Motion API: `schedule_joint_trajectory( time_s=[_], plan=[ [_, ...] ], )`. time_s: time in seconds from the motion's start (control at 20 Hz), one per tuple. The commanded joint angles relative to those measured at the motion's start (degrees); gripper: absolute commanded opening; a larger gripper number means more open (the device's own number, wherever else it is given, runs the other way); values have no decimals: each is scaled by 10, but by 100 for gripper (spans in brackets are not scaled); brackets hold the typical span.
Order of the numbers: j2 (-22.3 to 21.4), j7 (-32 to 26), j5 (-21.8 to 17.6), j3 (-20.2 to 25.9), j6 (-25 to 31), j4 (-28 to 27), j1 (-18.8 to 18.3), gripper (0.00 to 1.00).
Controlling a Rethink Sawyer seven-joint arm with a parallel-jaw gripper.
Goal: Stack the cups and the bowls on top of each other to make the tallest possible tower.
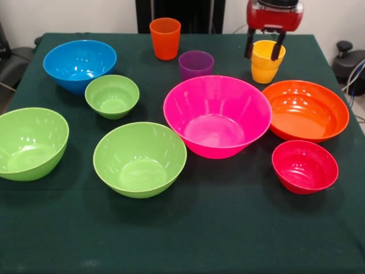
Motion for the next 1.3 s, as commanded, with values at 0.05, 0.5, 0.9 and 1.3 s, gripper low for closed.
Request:
schedule_joint_trajectory(
  time_s=[0.05, 0.5, 0.9, 1.3],
  plan=[
    [21, 120, 50, -1, 113, -100, 53, 100],
    [26, 117, 77, -1, 151, -131, 20, 100],
    [32, 108, 78, -16, 146, -137, -30, 100],
    [49, 134, 96, -16, 152, -159, -28, 100]
  ],
)
